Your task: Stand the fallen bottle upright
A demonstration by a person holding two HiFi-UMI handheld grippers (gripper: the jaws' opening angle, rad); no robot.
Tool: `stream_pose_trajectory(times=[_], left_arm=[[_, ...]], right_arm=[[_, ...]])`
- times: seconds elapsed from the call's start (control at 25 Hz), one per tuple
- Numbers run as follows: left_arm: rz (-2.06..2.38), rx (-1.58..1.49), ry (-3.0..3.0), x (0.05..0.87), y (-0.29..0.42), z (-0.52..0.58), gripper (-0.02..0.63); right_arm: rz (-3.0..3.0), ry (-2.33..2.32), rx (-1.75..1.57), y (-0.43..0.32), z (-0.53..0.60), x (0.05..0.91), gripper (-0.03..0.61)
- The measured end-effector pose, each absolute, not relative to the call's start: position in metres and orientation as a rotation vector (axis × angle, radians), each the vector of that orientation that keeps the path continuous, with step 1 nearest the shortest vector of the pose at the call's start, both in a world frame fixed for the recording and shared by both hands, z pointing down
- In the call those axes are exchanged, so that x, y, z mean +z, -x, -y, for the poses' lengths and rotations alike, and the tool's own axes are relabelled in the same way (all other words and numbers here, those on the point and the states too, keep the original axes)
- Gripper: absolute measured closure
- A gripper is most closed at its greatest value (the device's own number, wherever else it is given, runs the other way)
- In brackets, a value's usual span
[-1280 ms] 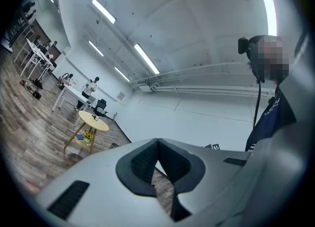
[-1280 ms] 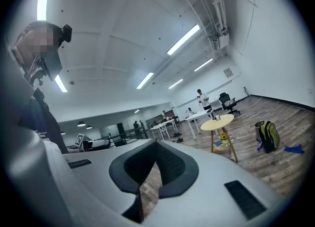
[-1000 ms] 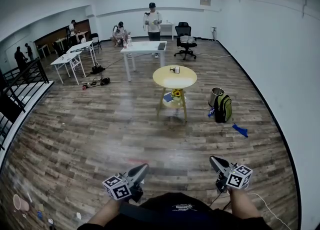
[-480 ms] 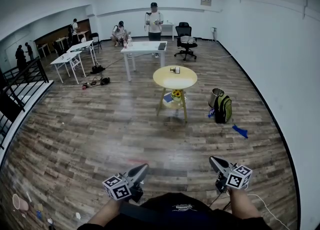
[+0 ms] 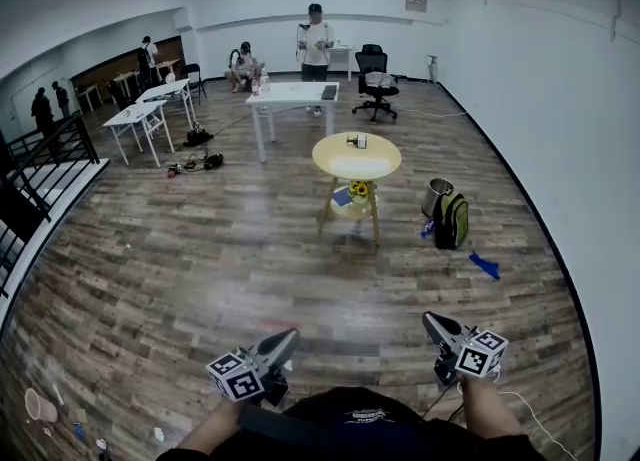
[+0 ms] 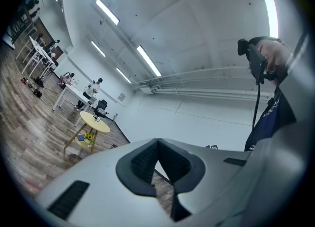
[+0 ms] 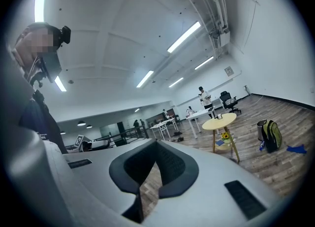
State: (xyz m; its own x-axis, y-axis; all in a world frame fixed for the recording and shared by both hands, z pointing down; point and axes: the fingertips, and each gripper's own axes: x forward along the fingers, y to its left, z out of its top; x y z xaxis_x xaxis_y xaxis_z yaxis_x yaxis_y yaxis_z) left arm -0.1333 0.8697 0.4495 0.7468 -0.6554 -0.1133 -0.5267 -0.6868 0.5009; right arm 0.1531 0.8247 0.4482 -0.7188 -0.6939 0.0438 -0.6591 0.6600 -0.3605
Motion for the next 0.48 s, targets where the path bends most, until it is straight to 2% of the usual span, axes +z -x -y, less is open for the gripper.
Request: stream_pose_trajectory(times=[0.48], left_arm=[[0.965, -0.407, -2.472, 0.456, 0.268, -0.844, 0.583]], right_arm=[[-2.783, 1.078, -0.529, -0.020, -0.779, 0.445, 0.571]])
